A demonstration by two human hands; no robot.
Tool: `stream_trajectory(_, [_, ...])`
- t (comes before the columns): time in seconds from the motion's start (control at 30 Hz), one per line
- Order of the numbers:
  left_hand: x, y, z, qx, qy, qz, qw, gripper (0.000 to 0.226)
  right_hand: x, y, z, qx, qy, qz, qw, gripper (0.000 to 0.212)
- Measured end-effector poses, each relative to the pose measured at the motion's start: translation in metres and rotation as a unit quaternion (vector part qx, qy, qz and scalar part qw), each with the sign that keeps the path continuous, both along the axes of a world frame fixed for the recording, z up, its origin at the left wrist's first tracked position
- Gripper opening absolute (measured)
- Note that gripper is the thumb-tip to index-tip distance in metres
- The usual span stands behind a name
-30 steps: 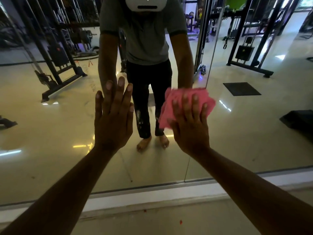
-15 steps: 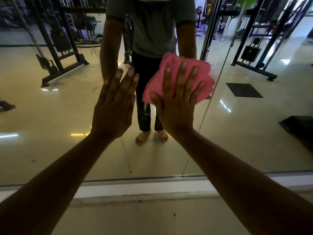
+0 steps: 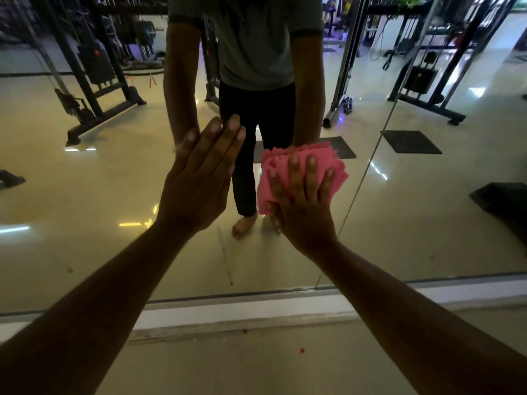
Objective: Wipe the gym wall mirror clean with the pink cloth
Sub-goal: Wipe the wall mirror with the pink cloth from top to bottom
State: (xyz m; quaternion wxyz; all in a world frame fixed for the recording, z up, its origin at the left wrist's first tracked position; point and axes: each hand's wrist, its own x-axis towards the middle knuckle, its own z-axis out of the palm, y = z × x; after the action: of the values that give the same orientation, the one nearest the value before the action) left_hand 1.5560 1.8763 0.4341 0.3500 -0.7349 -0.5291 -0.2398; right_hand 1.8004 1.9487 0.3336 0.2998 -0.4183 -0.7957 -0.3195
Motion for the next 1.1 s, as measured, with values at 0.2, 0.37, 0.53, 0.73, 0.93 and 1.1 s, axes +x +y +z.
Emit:
stream_trajectory(0.2, [0.002, 0.005, -0.007, 0.008, -0.014, 0.000, 1.000, 0.061, -0.035, 0.007, 0.055, -0.030, 0.246, -0.060, 0.967, 0.081])
stream_trajectory(0.37, [0.013, 0.006, -0.014, 0.009, -0.051, 0.019, 0.998, 0.064, -0.002, 0.000, 0.006, -0.020, 0.066, 0.011, 0.998, 0.086])
stream_trajectory(0.53, [0.012, 0.005, -0.014, 0.014, -0.046, 0.022, 0.999, 0.063, -0.036, -0.001, 0.038, -0.061, 0.266, -0.076, 0.959, 0.089])
stream_trajectory(0.73, [0.011, 0.004, -0.012, 0.002, -0.043, 0.022, 0.999, 0.064, -0.009, -0.008, 0.010, -0.048, 0.126, -0.010, 0.991, 0.083])
stream_trajectory(0.93, [0.012, 0.005, -0.014, 0.011, -0.050, 0.015, 0.999, 0.062, -0.047, -0.003, 0.050, -0.075, 0.301, -0.055, 0.949, 0.084])
stream_trajectory(1.1, [0.026, 0.003, -0.022, 0.022, -0.086, 0.024, 0.996, 0.061, 0.030, 0.001, -0.015, -0.036, 0.029, 0.038, 0.998, 0.094])
